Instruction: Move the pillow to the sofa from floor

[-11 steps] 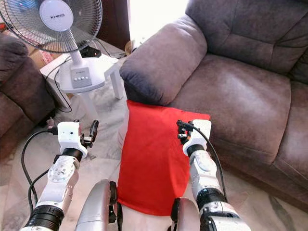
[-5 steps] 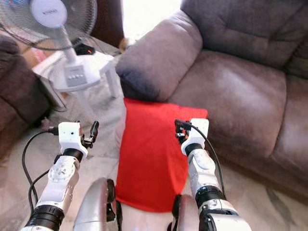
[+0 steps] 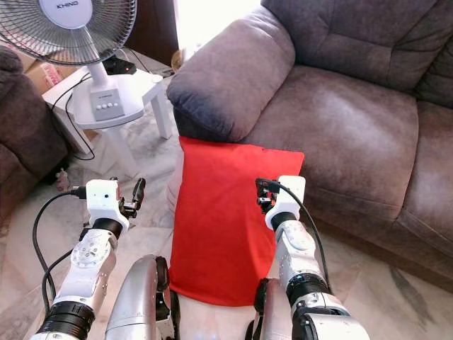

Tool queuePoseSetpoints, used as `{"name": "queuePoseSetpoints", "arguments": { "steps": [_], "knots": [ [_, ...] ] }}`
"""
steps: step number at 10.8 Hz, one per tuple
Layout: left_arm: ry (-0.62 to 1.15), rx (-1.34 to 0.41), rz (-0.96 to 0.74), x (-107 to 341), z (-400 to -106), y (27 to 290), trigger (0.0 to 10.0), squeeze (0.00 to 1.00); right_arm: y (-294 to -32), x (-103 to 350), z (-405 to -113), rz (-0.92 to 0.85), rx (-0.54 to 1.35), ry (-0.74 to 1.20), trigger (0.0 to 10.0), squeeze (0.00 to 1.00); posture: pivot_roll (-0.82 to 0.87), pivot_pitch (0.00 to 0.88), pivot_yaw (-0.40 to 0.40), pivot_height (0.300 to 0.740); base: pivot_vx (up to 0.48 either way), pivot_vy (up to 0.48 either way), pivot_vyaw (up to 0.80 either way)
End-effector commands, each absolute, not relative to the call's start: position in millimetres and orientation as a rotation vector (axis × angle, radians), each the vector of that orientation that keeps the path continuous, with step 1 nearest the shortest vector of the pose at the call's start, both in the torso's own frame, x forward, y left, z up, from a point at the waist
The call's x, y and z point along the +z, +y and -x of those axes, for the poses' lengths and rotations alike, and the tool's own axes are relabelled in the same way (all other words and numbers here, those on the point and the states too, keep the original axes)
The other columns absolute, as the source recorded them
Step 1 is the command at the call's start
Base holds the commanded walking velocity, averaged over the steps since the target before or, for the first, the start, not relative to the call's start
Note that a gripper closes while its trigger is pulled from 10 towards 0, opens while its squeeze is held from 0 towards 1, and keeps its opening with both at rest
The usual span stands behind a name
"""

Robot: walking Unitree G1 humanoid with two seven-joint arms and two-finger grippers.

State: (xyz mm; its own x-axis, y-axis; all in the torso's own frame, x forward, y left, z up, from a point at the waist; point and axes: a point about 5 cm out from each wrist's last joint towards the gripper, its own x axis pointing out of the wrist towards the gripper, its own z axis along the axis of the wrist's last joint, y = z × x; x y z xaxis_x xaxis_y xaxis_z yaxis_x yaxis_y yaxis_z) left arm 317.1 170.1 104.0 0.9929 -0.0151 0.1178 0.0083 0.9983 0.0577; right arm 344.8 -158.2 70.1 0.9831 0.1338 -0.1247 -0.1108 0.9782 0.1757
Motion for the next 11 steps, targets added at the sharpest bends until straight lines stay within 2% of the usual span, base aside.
{"name": "queuePoseSetpoints", "arguments": {
  "steps": [1, 2, 7, 11],
  "knots": [
    [-0.095, -0.015, -0.047, 99.9, -316.1, 169.5, 10.0, 0.00, -157.0, 67.9, -344.6, -0.168, 0.123, 0.155, 10.0, 0.00, 0.16, 0.217, -0.026, 0.554, 0.000, 0.000, 0.00],
    [-0.095, -0.015, -0.047, 100.0, -316.2, 169.7, 10.0, 0.00, -157.2, 69.4, -344.0, -0.156, 0.125, 0.130, 10.0, 0.00, 0.16, 0.217, -0.026, 0.540, 0.000, 0.000, 0.00],
    [-0.091, -0.009, -0.021, 100.6, -317.6, 171.1, 10.0, 0.00, -158.0, 66.6, -343.2, -0.159, 0.101, 0.145, 10.0, 0.00, 0.17, 0.205, -0.019, 0.540, 0.000, 0.000, 0.00],
    [-0.091, -0.017, -0.024, 102.1, -319.2, 172.5, 10.0, 0.00, -155.7, 66.4, -342.8, -0.170, 0.094, 0.137, 10.0, 0.00, 0.17, 0.193, -0.006, 0.540, 0.000, 0.242, 0.00]
  ]
}}
